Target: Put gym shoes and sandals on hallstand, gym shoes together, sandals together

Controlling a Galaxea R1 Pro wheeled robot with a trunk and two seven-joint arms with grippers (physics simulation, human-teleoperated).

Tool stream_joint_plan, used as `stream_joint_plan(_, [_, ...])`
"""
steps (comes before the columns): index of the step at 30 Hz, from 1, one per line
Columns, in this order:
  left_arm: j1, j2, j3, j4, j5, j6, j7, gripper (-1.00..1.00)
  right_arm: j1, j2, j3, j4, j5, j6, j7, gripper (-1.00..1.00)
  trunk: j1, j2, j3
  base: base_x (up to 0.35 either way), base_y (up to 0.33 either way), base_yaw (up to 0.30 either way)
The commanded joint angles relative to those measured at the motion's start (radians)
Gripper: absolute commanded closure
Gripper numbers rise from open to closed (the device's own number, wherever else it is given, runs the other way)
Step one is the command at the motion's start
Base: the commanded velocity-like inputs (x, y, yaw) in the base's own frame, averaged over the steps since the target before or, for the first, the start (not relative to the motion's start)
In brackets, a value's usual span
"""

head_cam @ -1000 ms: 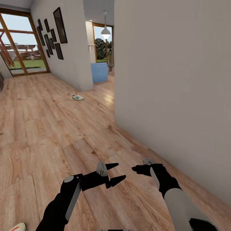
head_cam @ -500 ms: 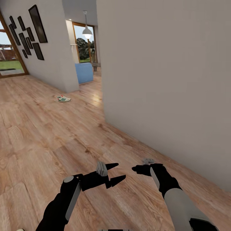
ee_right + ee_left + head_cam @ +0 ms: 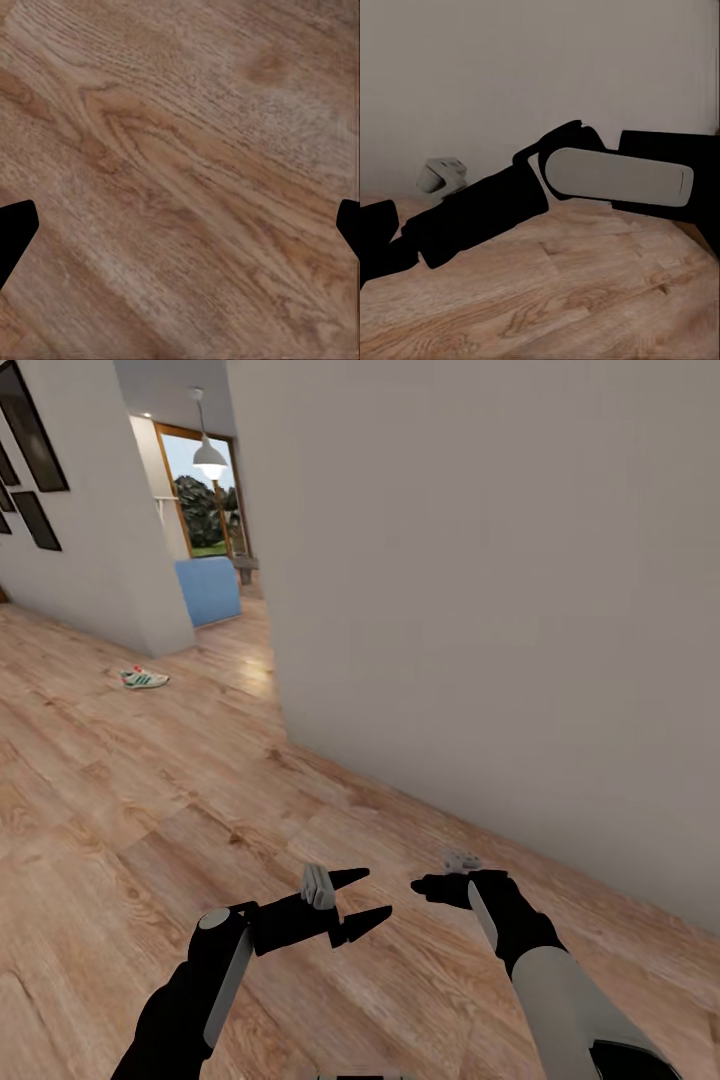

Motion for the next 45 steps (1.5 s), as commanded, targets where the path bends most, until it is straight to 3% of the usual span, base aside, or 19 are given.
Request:
stream_joint_plan(1, [0.0,0.0,0.0,0.0,0.006,0.01,-0.002,-1.0,-0.001,0.001,-0.008,-0.001,0.01,0.004,0.008,-1.0,-0.001,0.0,-0.001,-0.255,0.158,-0.3])
stream_joint_plan(9, [0.0,0.0,0.0,0.0,0.006,0.01,-0.002,-1.0,-0.001,0.001,-0.008,-0.001,0.011,0.004,0.008,-1.0,-0.001,0.0,-0.001,-0.273,0.173,-0.246])
stream_joint_plan(31, [0.0,0.0,0.0,0.0,0.006,0.01,-0.002,-1.0,-0.001,0.002,-0.008,0.0,0.015,0.004,0.008,-1.0,-0.001,0.0,-0.001,-0.196,0.254,-0.007])
stream_joint_plan(45, [0.0,0.0,0.0,0.0,0.006,0.01,-0.002,-1.0,-0.001,0.001,-0.008,0.0,0.011,0.003,0.008,-1.0,-0.001,0.0,-0.001,-0.012,0.021,0.0])
